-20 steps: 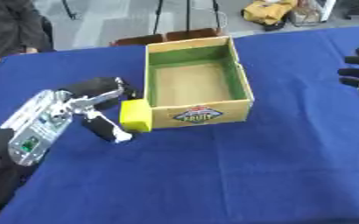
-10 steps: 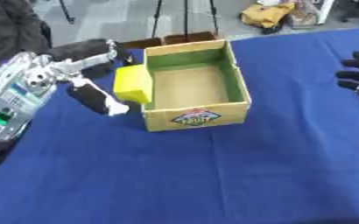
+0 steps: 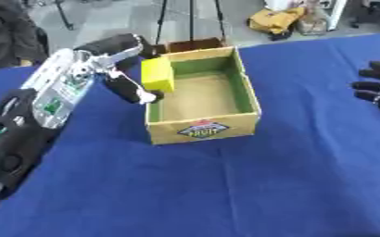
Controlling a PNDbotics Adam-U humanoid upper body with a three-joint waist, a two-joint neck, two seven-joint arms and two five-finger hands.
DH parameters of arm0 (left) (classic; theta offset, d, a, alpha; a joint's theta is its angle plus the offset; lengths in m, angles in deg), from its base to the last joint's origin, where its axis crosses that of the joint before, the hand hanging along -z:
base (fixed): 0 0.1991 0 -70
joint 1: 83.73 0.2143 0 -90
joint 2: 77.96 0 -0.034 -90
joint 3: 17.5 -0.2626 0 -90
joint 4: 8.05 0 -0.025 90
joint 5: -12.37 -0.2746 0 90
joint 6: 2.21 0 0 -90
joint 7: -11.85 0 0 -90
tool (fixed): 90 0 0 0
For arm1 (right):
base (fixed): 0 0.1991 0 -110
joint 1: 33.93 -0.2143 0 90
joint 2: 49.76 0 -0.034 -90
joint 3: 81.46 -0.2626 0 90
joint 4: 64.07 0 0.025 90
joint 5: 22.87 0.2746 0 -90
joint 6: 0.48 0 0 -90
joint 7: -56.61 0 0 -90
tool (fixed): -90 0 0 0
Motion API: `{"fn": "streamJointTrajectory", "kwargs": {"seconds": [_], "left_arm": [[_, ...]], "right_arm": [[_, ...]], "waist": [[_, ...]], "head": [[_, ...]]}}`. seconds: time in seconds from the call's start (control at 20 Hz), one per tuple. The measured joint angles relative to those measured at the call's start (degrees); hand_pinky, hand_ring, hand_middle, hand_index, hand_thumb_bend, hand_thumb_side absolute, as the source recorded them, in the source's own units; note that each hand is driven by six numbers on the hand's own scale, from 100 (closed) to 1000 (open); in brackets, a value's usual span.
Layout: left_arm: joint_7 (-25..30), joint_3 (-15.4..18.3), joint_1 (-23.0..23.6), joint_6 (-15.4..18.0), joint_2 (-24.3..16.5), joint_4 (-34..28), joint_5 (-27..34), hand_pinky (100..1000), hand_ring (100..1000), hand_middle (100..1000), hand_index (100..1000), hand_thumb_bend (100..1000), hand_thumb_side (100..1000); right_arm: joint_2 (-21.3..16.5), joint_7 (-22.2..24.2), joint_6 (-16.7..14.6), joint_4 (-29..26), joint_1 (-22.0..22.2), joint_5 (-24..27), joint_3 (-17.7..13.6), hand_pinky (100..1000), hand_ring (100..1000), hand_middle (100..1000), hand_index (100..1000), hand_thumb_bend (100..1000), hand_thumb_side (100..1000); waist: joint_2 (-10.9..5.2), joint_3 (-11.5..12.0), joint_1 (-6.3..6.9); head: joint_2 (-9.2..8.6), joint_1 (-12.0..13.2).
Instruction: Pick up objects on the table and place them in the box.
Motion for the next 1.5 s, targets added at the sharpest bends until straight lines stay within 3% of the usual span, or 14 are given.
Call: {"fn": "streamJointTrajectory", "kwargs": {"seconds": [0.5, 0.55, 0.7, 0.75, 0.95, 1.1, 1.35, 1.5], "left_arm": [[-8.1, 4.6, -2.0, 3.4, 7.5, 13.2, -7.1, 196, 206, 201, 348, 124, 249], [-8.5, 4.7, -2.0, 3.7, 8.0, 13.8, -7.6, 227, 232, 225, 370, 154, 256], [-9.2, 4.9, -2.0, 4.4, 9.3, 15.1, -9.5, 335, 319, 316, 460, 354, 318], [-9.3, 4.9, -2.0, 4.7, 9.7, 15.3, -10.1, 390, 362, 361, 506, 504, 387], [-9.7, 4.9, -1.9, 6.2, 10.7, 15.9, -12.1, 502, 462, 484, 623, 683, 469], [-9.7, 4.8, -1.6, 7.4, 11.1, 16.0, -12.8, 598, 560, 578, 731, 1000, 605], [-9.7, 4.5, -1.5, 8.3, 11.4, 15.1, -13.1, 695, 662, 689, 862, 1000, 761], [-10.2, 4.5, -1.5, 7.8, 11.4, 14.2, -13.5, 717, 689, 716, 894, 1000, 750]], "right_arm": [[0.4, 1.1, 0.3, 0.0, -1.5, 0.0, 1.0, 808, 774, 781, 880, 100, 869], [0.4, 1.2, 0.2, 0.0, -1.5, 0.0, 1.1, 808, 774, 781, 880, 100, 869], [0.4, 1.2, 0.2, 0.0, -1.6, 0.0, 1.1, 808, 774, 781, 880, 100, 869], [0.4, 1.2, 0.2, 0.0, -1.6, 0.0, 1.1, 808, 774, 781, 880, 100, 869], [0.4, 1.3, 0.3, 0.0, -1.8, 0.0, 1.1, 808, 774, 781, 880, 100, 869], [0.4, 1.3, 0.3, 0.0, -1.8, 0.0, 1.1, 808, 774, 781, 880, 100, 870], [0.4, 1.3, 0.3, 0.0, -1.8, 0.0, 1.1, 808, 774, 781, 880, 100, 870], [0.5, 1.3, 0.3, 0.0, -1.8, 0.0, 1.1, 808, 774, 781, 880, 100, 870]], "waist": [[0.79, -2.1, 0.89], [0.85, -2.2, 0.94], [0.99, -2.3, 0.96], [0.99, -2.3, 0.98], [1.04, -2.3, 1.01], [1.05, -2.3, 1.00], [1.20, -2.2, 0.75], [1.20, -1.9, 0.49]], "head": [[-0.95, 1.8], [-0.99, 1.9], [-1.02, 2.0], [-1.02, 2.1], [-1.04, 2.3], [-1.19, 2.3], [-1.49, 2.5], [-1.50, 2.5]]}}
